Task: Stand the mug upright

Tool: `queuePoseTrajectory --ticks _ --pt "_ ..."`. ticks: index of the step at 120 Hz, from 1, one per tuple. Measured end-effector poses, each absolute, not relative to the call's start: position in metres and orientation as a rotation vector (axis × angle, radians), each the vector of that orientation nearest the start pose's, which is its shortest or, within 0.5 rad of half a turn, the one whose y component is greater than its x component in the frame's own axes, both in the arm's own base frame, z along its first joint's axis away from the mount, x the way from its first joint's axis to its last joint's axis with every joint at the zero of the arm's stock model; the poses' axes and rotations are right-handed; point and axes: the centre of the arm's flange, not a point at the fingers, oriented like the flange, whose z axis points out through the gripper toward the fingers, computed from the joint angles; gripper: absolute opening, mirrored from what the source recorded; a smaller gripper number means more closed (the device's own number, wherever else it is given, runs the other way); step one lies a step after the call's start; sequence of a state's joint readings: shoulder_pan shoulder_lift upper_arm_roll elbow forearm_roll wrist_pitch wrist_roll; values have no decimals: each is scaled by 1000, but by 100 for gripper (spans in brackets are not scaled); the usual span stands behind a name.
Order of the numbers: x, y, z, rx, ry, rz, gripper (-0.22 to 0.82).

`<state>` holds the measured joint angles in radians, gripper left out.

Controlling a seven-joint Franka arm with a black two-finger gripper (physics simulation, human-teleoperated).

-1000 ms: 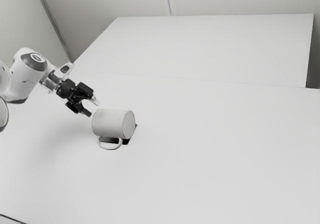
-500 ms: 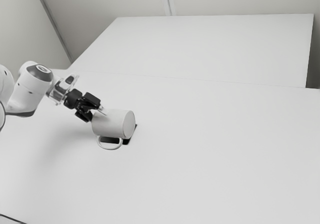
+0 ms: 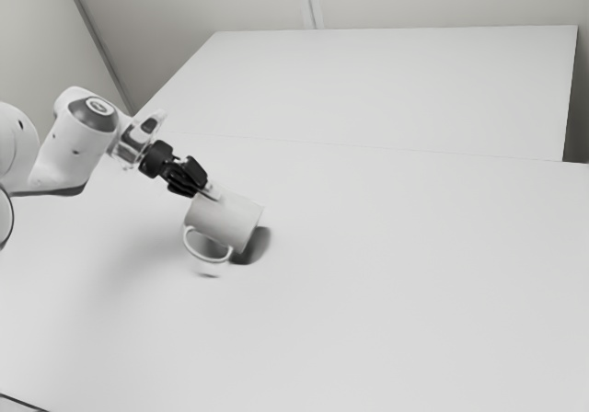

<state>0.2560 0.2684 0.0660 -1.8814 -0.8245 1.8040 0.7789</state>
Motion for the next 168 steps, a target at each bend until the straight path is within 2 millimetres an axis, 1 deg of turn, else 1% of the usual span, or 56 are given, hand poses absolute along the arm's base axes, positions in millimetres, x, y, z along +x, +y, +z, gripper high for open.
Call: queuePoseTrajectory --ticks 12,31,56,72,82,96,103,110,117,134,155,168 --pt "584 122 368 2340 -134 143 -10" --pt "591 112 374 2345 -150 152 -15" --pt "592 109 380 2346 -126 142 -17" --pt "589 104 395 2355 -122 148 -17" --pt "587 97 405 2368 -131 147 -17" --pt "582 77 427 2452 -209 121 -18" --pt "575 63 437 2519 -261 95 -18" --pt "566 50 442 2591 -304 65 -18" --pt "558 40 444 2660 -338 39 -18" --pt "547 21 449 2833 -433 -4 -18" --pt "551 -5 440 2994 -559 -57 -18" --pt "553 -26 435 3044 -624 -76 -18"
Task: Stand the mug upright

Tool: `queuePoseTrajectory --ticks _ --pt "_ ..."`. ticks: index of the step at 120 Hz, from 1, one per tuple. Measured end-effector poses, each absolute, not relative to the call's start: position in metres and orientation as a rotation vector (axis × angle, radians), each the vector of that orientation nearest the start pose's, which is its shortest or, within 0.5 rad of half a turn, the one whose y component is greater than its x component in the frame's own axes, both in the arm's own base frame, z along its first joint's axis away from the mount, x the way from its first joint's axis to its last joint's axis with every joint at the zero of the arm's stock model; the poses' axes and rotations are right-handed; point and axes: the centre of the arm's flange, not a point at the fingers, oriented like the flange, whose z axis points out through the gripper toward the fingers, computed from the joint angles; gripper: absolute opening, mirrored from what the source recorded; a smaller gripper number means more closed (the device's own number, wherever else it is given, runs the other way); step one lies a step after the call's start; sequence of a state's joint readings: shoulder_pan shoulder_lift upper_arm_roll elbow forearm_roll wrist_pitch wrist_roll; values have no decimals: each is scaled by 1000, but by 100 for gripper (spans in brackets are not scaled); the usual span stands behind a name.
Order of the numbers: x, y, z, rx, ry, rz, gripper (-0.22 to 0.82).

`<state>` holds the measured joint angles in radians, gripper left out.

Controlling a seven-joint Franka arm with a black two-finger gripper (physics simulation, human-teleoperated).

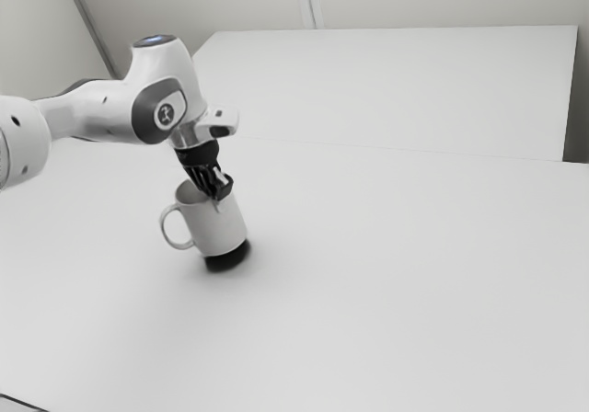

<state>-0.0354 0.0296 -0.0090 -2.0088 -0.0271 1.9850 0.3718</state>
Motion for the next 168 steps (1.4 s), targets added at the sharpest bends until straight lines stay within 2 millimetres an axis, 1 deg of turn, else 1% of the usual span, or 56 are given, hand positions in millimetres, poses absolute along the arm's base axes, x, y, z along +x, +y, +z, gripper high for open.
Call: queuePoseTrajectory --ticks 15,26,32,53,76,94,104,119,130,136,152,160,164,168 --pt "555 -52 428 -3059 679 90 -18" --pt "555 -62 424 -3036 682 85 -18" --pt "555 -62 419 -3031 669 89 -18" --pt "564 -53 403 -3011 617 88 -18" --pt "569 -61 396 -3003 596 80 -18" --pt "571 -58 388 -3013 555 80 -18" --pt "573 -58 387 -3017 539 75 -17" --pt "573 -60 386 -3022 525 70 -8" --pt "573 -60 387 -3029 509 66 7" --pt "574 -60 392 -3032 500 54 15" --pt "574 -56 416 -3037 469 -4 29" --pt "579 -52 429 -3039 451 -41 36" --pt "586 -48 440 -3039 436 -73 39" --pt "593 -43 458 -3038 418 -116 42"
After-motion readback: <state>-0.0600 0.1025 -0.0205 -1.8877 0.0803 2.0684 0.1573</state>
